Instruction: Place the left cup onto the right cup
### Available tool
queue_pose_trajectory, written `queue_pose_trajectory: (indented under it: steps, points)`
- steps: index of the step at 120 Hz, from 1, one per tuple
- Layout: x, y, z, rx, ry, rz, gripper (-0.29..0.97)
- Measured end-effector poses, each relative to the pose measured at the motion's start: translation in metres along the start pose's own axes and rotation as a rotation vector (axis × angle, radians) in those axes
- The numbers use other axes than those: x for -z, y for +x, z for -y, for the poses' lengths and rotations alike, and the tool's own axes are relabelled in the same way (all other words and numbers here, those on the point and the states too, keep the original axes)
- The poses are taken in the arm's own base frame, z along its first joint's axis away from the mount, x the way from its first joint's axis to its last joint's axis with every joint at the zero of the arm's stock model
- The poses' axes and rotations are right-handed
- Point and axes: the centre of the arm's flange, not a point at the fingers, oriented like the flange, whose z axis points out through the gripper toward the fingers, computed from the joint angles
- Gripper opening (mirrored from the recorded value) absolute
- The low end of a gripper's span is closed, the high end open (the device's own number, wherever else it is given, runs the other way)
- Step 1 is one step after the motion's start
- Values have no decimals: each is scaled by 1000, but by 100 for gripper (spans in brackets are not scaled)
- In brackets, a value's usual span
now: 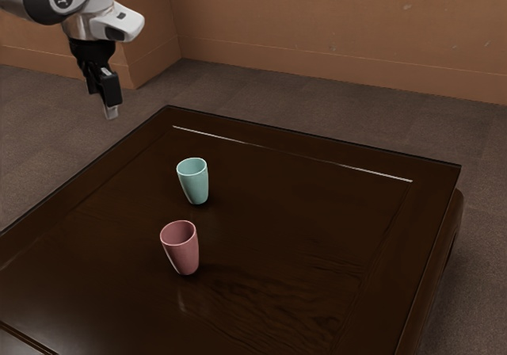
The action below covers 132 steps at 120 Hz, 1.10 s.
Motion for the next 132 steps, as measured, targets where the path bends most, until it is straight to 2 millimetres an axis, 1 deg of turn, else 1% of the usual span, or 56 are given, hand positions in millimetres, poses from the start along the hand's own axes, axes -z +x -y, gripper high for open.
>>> queue_pose_trajectory:
  steps: [26, 31, 42, 54, 64, 77, 83, 90, 106, 112, 120, 132]
  points:
    - [-5, 2, 1, 21, -3, 9, 68]
    - [-4, -1, 2, 27, -4, 13, 68]
    - [-7, -9, 13, 53, -11, 28, 68]
    - [-26, -9, 31, 86, -16, 48, 68]
    - [-51, 0, 47, 110, -22, 70, 68]
    - [-100, 19, 63, 144, -66, 90, 68]
    - [-122, 29, 67, 157, -88, 91, 68]
    - [-142, 42, 67, 163, -110, 84, 68]
    - [-178, 76, 68, 172, -132, 65, 68]
    - [-189, 87, 75, 182, -126, 53, 68]
    - [-207, 108, 89, 197, -118, 35, 68]
    - [-238, 129, 93, 208, -126, 20, 68]
